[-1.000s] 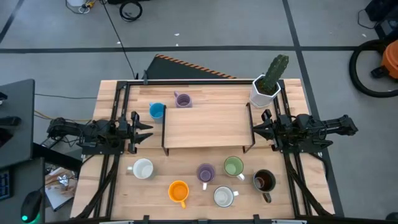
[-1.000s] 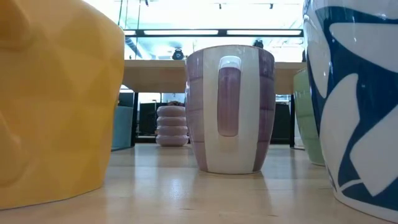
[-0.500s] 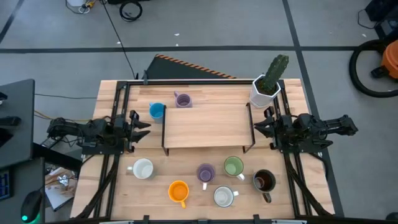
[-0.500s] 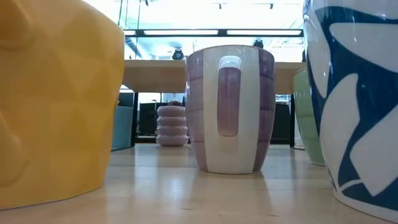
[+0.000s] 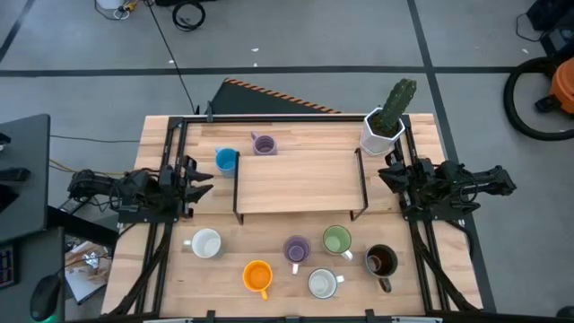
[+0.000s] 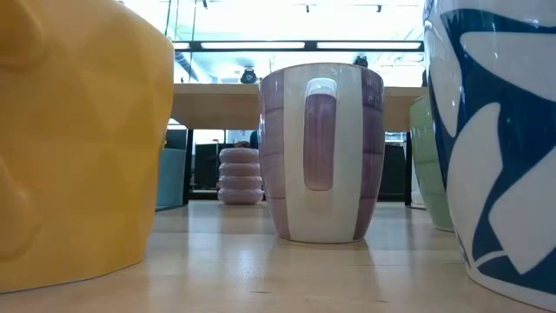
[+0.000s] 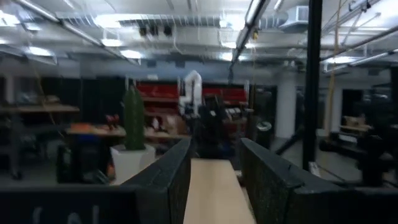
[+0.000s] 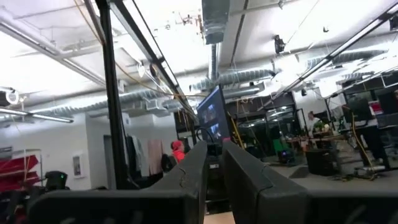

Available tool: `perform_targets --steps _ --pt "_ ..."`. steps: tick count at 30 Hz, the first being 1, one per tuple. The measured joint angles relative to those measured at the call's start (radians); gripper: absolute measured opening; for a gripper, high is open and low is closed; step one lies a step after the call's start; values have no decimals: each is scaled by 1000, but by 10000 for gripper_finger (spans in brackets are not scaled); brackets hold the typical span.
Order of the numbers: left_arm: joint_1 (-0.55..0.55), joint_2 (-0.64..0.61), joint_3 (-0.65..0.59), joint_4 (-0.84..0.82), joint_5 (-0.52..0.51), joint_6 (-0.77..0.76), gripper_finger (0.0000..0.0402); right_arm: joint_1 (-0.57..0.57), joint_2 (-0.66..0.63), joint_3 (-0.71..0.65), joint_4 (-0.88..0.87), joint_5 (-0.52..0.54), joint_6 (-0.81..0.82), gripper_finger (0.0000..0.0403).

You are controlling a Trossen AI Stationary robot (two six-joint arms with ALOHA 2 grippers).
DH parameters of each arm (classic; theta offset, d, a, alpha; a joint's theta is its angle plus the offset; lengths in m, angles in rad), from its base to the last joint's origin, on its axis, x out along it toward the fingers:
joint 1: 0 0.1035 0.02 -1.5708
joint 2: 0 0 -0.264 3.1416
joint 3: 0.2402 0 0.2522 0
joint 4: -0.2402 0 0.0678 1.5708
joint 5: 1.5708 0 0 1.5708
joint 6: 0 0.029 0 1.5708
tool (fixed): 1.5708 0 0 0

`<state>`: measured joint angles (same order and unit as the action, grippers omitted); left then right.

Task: Place coffee mugs
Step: Put the blue patterned mug on the shelf

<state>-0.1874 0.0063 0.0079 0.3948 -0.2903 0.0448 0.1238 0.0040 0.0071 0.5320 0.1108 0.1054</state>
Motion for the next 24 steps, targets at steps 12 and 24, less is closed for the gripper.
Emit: perform_targets --steps 12,24 --pt "0 0 0 40 -5 37 141 -1 21 116 -135 93 138 57" --pt "0 0 0 16 -6 19 141 -1 269 372 -307 192 17 57"
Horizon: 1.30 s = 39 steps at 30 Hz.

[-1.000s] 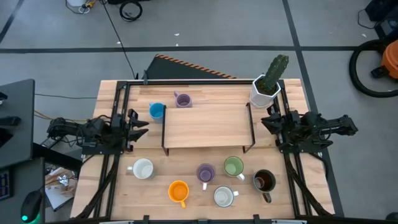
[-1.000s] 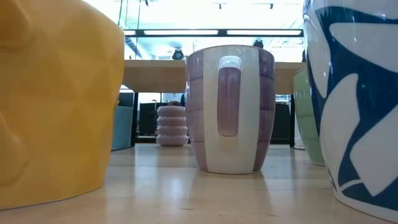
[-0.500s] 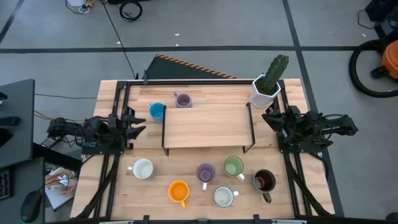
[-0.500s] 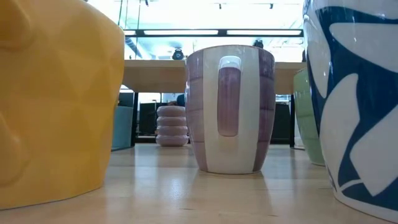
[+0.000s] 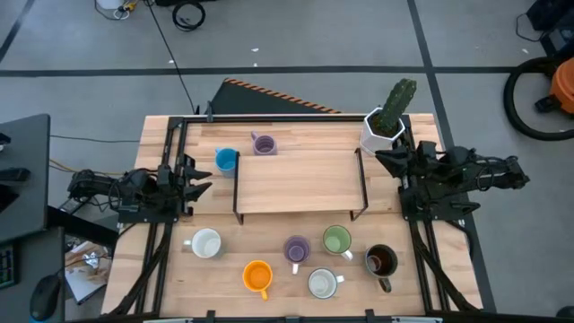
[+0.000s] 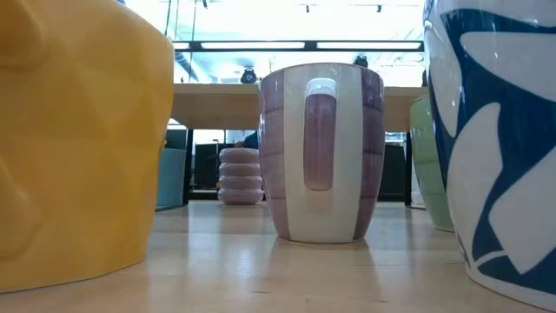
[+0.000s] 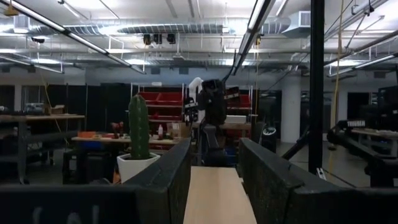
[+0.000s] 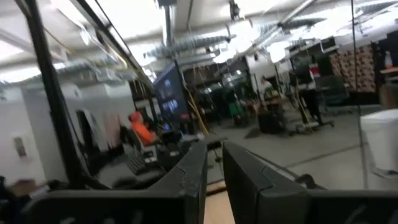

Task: Place coffee mugs
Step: Put the blue patterned mug on the shelf

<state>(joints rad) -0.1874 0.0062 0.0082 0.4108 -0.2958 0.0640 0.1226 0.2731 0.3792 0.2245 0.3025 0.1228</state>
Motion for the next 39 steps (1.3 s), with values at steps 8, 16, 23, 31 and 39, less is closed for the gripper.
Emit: perform_targets --steps 8,16,23,31,39 --pt "0 0 54 -178 -16 -65 141 0 223 210 -177 57 -22 57" --pt "0 0 61 -217 -16 -71 141 0 383 335 -234 42 -99 57" --pt "0 0 207 -428 -157 -133 141 -19 434 335 -193 44 -201 57" --pt "0 102 405 -697 -264 -270 141 -81 449 338 -204 7 -179 57" --pt "0 295 546 -762 -273 -294 141 -120 470 446 -344 -10 -160 57"
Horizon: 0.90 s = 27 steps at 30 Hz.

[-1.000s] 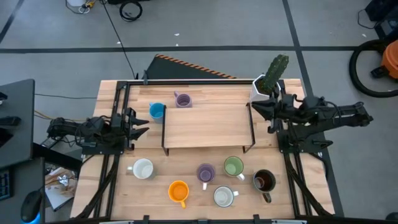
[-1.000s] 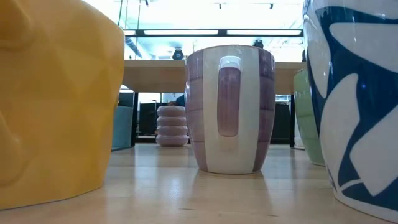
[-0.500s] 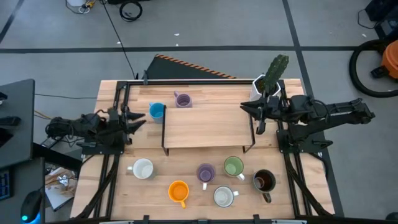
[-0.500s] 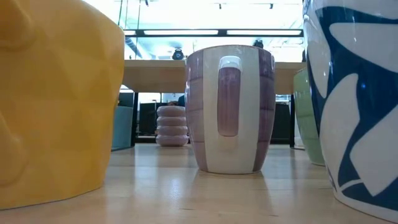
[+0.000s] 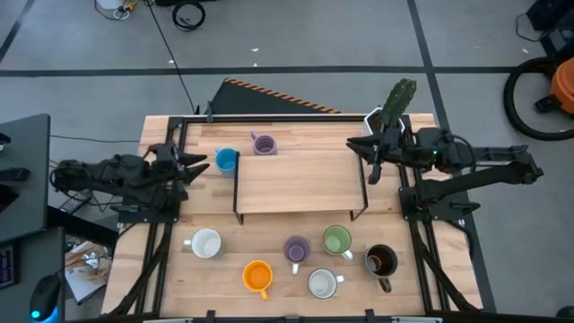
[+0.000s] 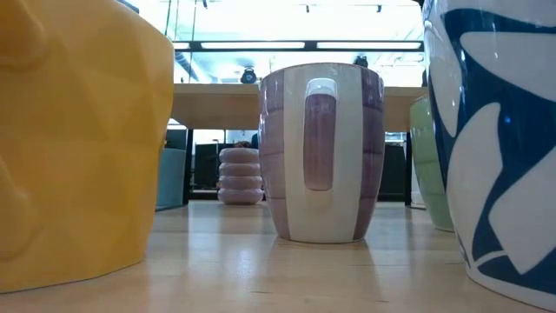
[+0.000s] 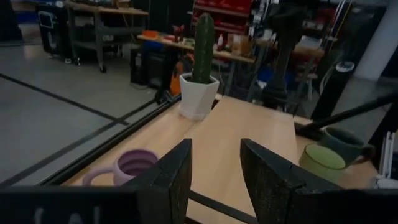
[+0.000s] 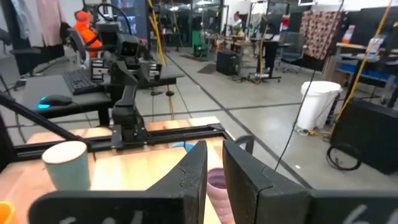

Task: Place coffee mugs
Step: Put the blue patterned mug on the shelf

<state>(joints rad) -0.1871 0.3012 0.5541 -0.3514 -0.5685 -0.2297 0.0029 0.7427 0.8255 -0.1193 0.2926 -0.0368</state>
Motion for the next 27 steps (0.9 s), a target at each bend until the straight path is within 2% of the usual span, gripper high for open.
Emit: perform_targets --steps 5,10,19,27 --pt "0 76 25 -6 4 4 141 30 68 101 -107 -6 26 57" --pt "0 92 26 -28 33 6 141 99 166 186 -207 4 75 57" --pt "-13 90 27 -79 75 48 141 273 360 322 -356 163 188 57" --pt "-50 76 -156 241 112 190 141 445 493 409 -415 305 361 57"
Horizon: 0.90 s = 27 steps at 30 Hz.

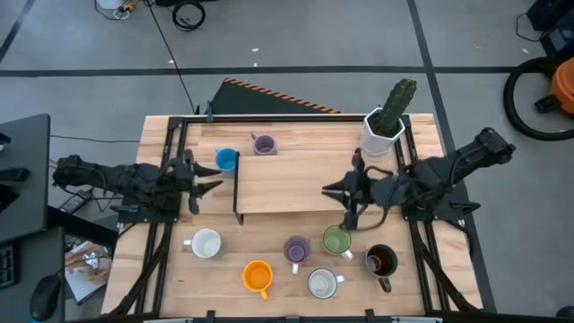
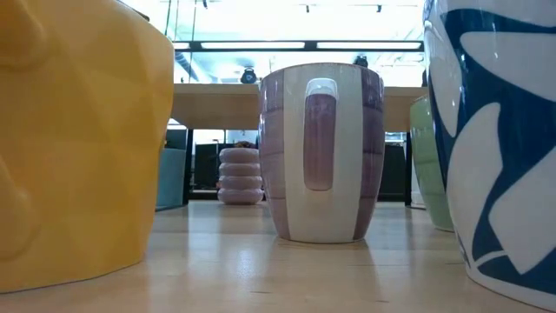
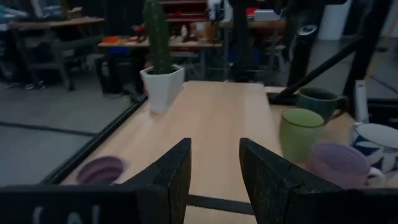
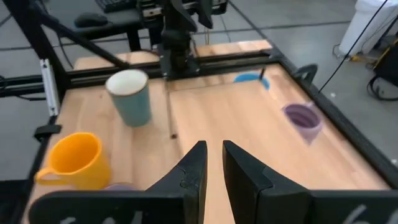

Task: Place coffee mugs
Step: Put the blue patterned mug on the shelf

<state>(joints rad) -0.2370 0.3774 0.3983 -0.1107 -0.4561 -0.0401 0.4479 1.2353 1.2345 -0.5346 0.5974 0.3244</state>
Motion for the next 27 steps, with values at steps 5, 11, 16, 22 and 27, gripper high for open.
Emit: perform_targets --steps 5,11,16,22,27 --pt "-29 -32 -101 119 35 29 141 84 68 51 -62 38 145 57" --pt "-65 -104 -169 166 51 45 141 147 159 132 -181 58 299 57" --pt "-106 -168 -205 163 51 26 141 172 256 254 -389 19 440 57" --pt "-152 -196 -243 165 37 22 141 178 386 369 -586 -118 594 57" --pt "-154 -196 -243 162 -13 56 141 163 477 376 -627 -289 627 57"
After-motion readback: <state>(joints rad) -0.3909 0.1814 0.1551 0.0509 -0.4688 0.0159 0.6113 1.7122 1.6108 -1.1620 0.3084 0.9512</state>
